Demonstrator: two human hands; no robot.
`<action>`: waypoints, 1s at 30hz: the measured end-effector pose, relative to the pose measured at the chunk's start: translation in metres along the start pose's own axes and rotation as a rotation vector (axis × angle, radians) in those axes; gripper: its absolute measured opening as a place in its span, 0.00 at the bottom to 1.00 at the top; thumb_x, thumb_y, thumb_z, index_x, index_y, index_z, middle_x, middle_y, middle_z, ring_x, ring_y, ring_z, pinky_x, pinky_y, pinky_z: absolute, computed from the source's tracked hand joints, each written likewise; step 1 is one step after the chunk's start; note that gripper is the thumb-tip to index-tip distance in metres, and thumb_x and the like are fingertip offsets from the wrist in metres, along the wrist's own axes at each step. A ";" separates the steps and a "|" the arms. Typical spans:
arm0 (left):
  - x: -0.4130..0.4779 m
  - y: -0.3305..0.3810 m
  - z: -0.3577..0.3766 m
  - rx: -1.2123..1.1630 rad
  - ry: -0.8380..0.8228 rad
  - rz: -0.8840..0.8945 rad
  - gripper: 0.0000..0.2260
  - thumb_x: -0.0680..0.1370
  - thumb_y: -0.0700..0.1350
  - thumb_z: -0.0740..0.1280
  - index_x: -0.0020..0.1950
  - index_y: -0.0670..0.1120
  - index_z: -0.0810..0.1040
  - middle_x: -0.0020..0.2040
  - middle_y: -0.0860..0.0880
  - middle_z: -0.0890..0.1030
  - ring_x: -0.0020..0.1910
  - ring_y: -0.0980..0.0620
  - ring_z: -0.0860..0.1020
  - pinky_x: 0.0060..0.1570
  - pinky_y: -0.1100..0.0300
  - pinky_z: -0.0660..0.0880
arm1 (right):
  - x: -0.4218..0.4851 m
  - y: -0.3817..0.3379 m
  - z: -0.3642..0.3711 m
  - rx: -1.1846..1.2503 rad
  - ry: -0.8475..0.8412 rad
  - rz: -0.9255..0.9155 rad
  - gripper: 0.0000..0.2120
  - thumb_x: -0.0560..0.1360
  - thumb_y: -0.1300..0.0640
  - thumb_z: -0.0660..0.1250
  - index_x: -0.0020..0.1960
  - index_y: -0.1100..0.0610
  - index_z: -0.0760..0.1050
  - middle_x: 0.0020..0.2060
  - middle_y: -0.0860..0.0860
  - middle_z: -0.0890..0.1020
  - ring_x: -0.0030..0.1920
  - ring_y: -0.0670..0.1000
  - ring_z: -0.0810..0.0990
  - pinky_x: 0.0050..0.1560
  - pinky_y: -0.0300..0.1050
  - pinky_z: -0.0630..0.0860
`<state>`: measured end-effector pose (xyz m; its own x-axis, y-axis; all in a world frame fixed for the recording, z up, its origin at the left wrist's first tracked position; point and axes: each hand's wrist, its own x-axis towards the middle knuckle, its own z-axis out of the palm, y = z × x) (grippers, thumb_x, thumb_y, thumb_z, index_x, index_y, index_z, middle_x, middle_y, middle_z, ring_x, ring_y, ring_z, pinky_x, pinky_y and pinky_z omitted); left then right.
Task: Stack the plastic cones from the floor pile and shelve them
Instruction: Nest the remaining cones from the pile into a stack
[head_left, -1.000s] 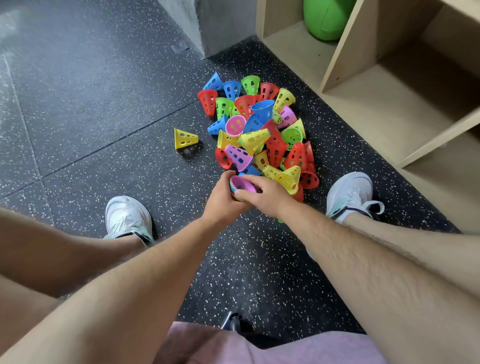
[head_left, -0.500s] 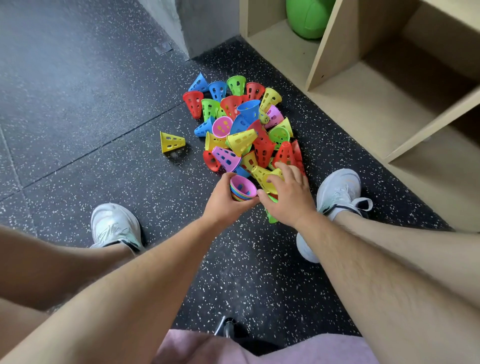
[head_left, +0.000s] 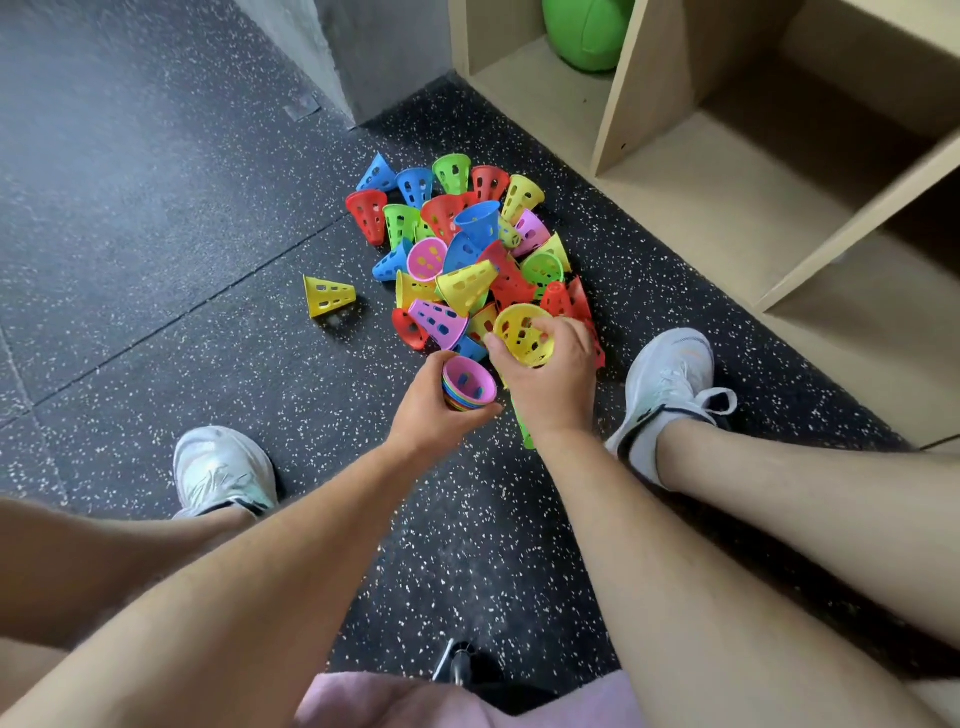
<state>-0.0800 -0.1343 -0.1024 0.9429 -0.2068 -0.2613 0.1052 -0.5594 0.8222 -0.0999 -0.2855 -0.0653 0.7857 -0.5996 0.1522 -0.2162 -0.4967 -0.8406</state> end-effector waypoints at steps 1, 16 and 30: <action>-0.001 0.000 -0.001 0.008 -0.004 0.000 0.33 0.65 0.55 0.84 0.64 0.55 0.72 0.54 0.58 0.81 0.50 0.60 0.81 0.46 0.66 0.74 | -0.006 -0.003 0.001 0.035 -0.016 0.015 0.26 0.65 0.39 0.76 0.54 0.57 0.78 0.50 0.50 0.80 0.52 0.52 0.79 0.56 0.47 0.75; -0.012 -0.001 0.000 0.118 -0.113 0.122 0.27 0.66 0.50 0.82 0.60 0.56 0.73 0.52 0.57 0.80 0.49 0.59 0.80 0.49 0.61 0.77 | -0.020 0.030 -0.023 -0.084 -0.663 0.148 0.34 0.71 0.32 0.66 0.74 0.44 0.69 0.67 0.45 0.76 0.67 0.46 0.73 0.68 0.49 0.72; -0.019 -0.010 0.006 0.185 -0.171 0.045 0.34 0.66 0.55 0.83 0.67 0.54 0.71 0.57 0.57 0.79 0.55 0.56 0.78 0.54 0.60 0.73 | -0.036 0.052 -0.035 -0.417 -0.383 0.224 0.15 0.80 0.44 0.63 0.56 0.55 0.74 0.51 0.51 0.77 0.47 0.52 0.75 0.43 0.46 0.72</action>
<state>-0.1012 -0.1297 -0.1082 0.8764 -0.3585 -0.3216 -0.0098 -0.6810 0.7322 -0.1598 -0.3119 -0.0966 0.8307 -0.4879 -0.2681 -0.5485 -0.6349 -0.5441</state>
